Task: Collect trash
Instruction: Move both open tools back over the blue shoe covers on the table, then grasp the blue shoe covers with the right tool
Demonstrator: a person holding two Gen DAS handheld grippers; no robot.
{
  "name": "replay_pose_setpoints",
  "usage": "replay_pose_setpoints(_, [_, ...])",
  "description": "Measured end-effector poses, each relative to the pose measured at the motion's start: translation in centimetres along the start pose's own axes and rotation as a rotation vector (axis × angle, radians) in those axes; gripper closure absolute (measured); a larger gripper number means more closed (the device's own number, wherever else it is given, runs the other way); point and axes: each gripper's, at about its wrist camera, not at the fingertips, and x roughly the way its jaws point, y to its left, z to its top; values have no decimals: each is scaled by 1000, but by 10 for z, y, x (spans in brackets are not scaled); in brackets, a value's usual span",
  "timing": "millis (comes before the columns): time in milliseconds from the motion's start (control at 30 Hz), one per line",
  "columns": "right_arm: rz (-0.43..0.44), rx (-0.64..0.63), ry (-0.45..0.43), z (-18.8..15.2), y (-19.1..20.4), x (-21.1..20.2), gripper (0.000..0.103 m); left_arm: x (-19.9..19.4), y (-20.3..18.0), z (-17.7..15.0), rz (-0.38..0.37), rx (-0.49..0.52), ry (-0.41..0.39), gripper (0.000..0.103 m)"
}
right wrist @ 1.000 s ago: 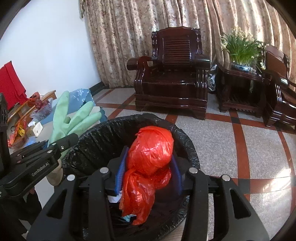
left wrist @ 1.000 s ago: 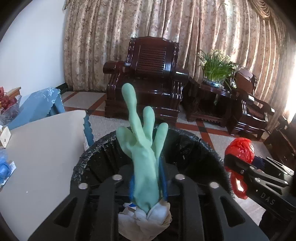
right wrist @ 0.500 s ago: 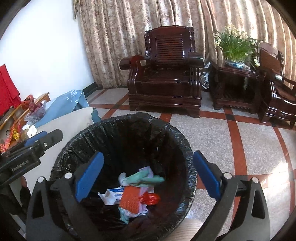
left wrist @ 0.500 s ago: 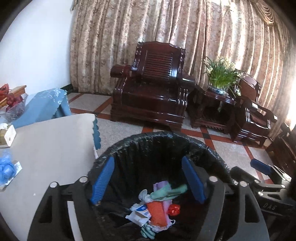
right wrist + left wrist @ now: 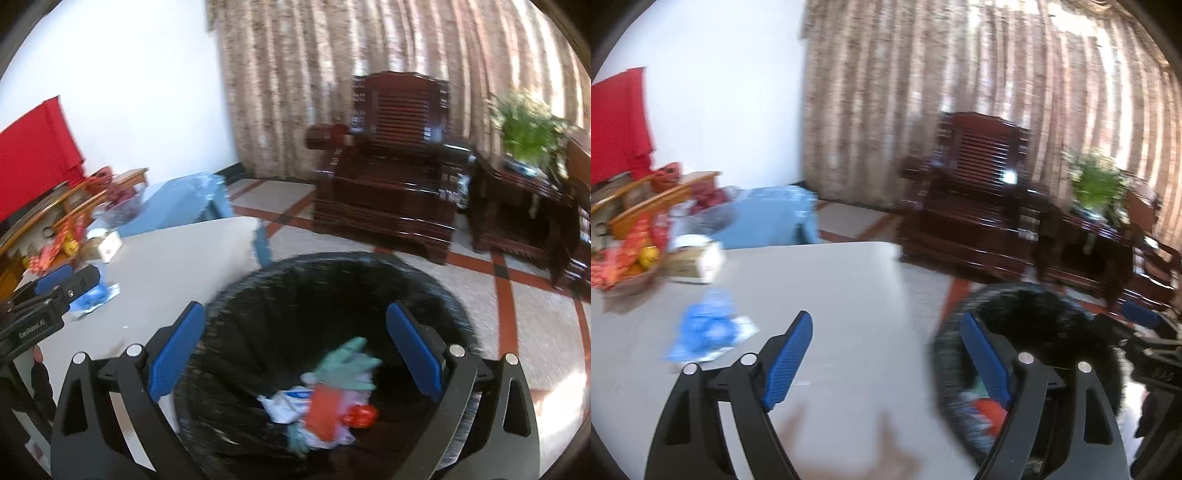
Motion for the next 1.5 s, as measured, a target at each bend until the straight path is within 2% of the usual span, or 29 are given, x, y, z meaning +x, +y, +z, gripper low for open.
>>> replay_pose_setpoints(233, [125, -97, 12, 8, 87, 36, 7, -13, 104, -19, 201, -104, 1, 22])
replay_pose_setpoints(433, [229, -161, 38, 17, 168, 78, 7, -17, 176, -38, 333, -157, 26, 22])
replay_pose_setpoints(567, [291, -191, 56, 25, 224, 108, 7, -13, 217, -45, 397, -194, 50, 22])
replay_pose_setpoints(800, [348, -236, 106, 23, 299, 153, 7, 0, 272, -59, 447, -245, 103, 22])
replay_pose_setpoints(933, [354, -263, 150, 13, 329, 176, 7, 7, 292, -68, 464, -268, 124, 22])
replay_pose_setpoints(1233, [353, -288, 216, 2, 367, 213, 7, 13, 321, -80, 484, -308, 145, 22])
replay_pose_setpoints(1433, [351, -316, 267, -5, 380, 233, 8, 15, 328, -83, 480, -329, 148, 22])
replay_pose_setpoints(1500, [365, -327, 285, -9, 381, 236, 15, 15, 328, -83, 480, -327, 149, 22])
